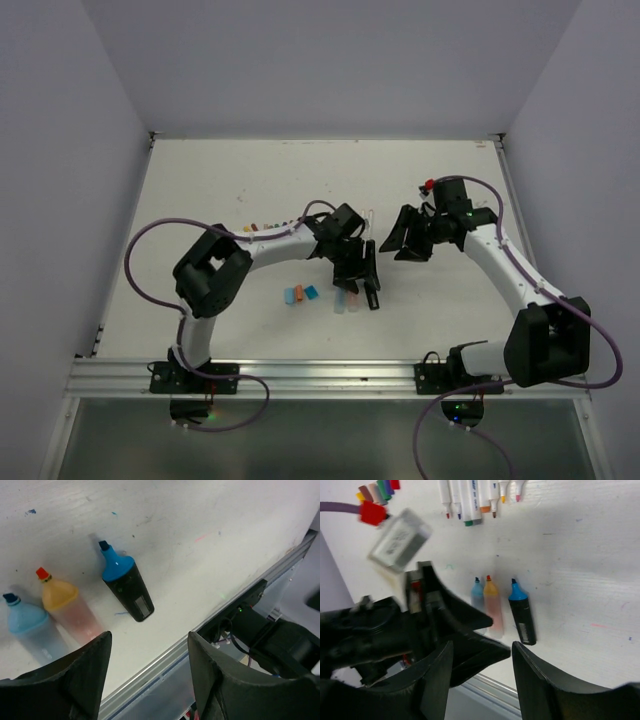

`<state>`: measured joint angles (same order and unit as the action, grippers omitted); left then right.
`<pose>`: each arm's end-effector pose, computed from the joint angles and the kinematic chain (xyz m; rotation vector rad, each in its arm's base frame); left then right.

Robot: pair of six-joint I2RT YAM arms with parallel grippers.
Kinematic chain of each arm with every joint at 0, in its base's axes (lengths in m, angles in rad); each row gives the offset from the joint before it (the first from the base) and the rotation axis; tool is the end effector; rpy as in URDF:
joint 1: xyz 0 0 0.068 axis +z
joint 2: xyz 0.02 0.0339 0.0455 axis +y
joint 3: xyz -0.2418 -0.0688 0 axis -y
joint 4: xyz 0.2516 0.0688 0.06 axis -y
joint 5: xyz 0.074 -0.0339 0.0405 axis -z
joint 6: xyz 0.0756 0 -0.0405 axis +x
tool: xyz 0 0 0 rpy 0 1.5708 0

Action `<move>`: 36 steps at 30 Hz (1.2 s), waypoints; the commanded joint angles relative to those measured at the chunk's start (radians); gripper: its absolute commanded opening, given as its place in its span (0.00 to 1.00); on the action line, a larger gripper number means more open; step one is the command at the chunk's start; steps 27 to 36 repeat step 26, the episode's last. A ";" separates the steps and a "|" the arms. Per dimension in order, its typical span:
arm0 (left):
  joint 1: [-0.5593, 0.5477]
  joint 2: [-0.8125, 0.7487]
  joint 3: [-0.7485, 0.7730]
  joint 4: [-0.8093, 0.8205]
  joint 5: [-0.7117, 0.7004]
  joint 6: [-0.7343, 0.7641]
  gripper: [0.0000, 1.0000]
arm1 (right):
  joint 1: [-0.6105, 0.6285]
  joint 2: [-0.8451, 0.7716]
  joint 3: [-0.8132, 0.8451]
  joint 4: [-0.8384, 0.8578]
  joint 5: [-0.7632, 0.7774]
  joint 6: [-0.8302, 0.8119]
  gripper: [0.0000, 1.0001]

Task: Open the pen caps

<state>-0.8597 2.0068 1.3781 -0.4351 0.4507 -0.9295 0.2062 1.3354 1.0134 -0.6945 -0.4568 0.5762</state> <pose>0.2556 -0.3472 0.1091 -0.0718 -2.9393 1.0141 0.2828 0.0932 0.2053 0.3178 2.6586 0.8639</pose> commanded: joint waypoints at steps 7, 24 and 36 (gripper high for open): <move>0.019 -0.264 0.006 -0.037 -0.114 0.191 0.68 | -0.002 0.042 0.034 -0.120 0.109 -0.078 0.70; 0.378 -0.861 -0.513 -0.057 -0.237 0.188 1.00 | 0.123 0.077 -0.033 -0.166 0.159 -0.111 0.99; 0.381 -0.894 -0.513 -0.053 -0.238 0.192 1.00 | 0.142 0.068 -0.032 -0.149 0.152 -0.124 0.99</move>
